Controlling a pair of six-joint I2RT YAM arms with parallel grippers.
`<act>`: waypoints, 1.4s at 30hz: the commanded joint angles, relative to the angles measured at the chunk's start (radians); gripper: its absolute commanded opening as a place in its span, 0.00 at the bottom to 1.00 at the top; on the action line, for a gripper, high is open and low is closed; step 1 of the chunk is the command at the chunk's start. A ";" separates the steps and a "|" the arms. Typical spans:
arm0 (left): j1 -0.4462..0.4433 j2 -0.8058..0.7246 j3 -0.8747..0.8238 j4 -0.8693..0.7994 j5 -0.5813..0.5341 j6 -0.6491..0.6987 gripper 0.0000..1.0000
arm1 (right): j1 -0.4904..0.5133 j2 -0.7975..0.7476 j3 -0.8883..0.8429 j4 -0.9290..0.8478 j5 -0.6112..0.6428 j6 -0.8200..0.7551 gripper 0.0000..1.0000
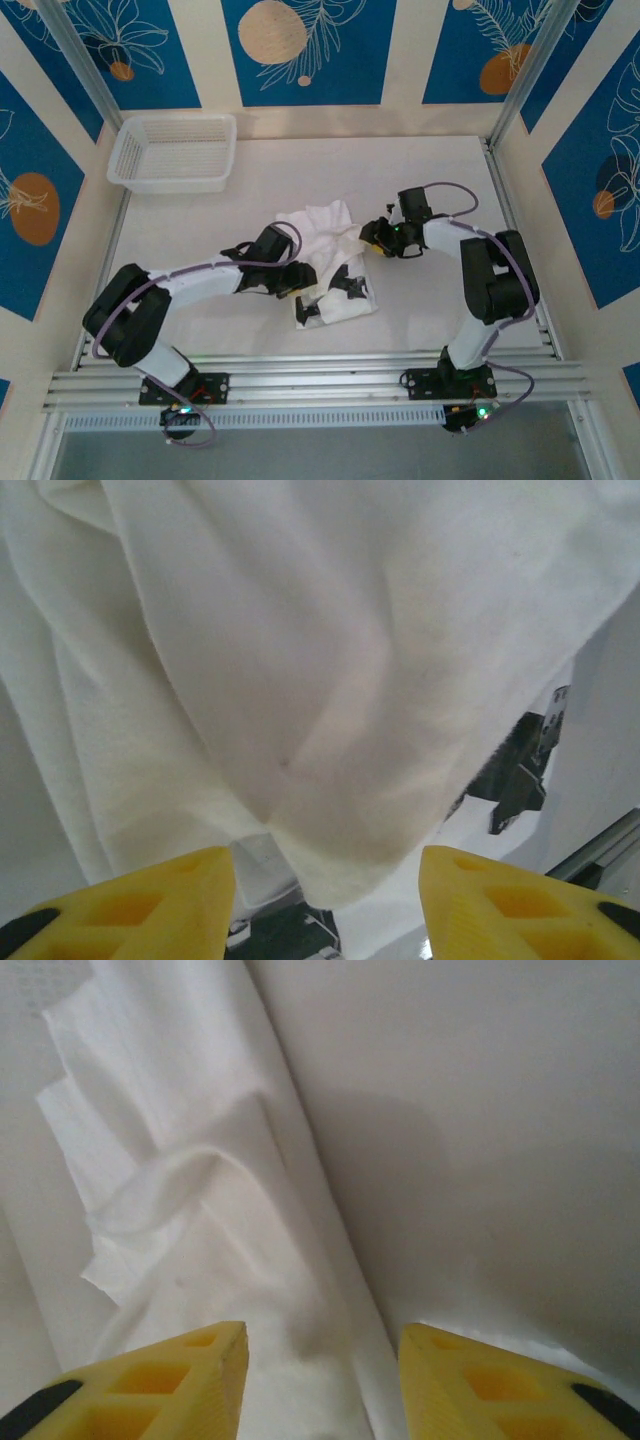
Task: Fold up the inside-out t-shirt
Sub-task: Smooth out the T-shirt at the center of the table.
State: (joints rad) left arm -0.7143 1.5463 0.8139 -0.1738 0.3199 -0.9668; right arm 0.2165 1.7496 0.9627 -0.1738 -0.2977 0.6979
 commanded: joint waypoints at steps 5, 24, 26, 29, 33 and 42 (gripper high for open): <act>-0.015 0.057 0.019 0.080 0.004 -0.016 0.56 | 0.013 0.048 0.056 0.040 -0.075 -0.002 0.17; 0.004 -0.046 0.041 0.074 -0.125 -0.050 0.11 | 0.045 -0.022 0.094 -0.055 -0.057 0.050 0.02; 0.046 -0.054 0.035 0.097 -0.148 -0.051 0.09 | 0.046 0.005 0.142 -0.059 -0.061 0.094 0.00; 0.131 -0.028 0.040 0.163 -0.138 -0.057 0.09 | 0.047 0.078 0.250 -0.082 -0.062 0.132 0.00; 0.236 0.066 0.081 0.233 -0.103 -0.066 0.13 | 0.045 0.213 0.412 -0.102 -0.076 0.147 0.00; 0.401 0.294 0.248 0.321 -0.041 -0.069 0.33 | 0.014 0.425 0.729 -0.196 -0.097 0.123 0.26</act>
State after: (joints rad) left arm -0.3515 1.8095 1.0286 0.0856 0.2405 -1.0225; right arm 0.2474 2.1559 1.6047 -0.3130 -0.3649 0.8349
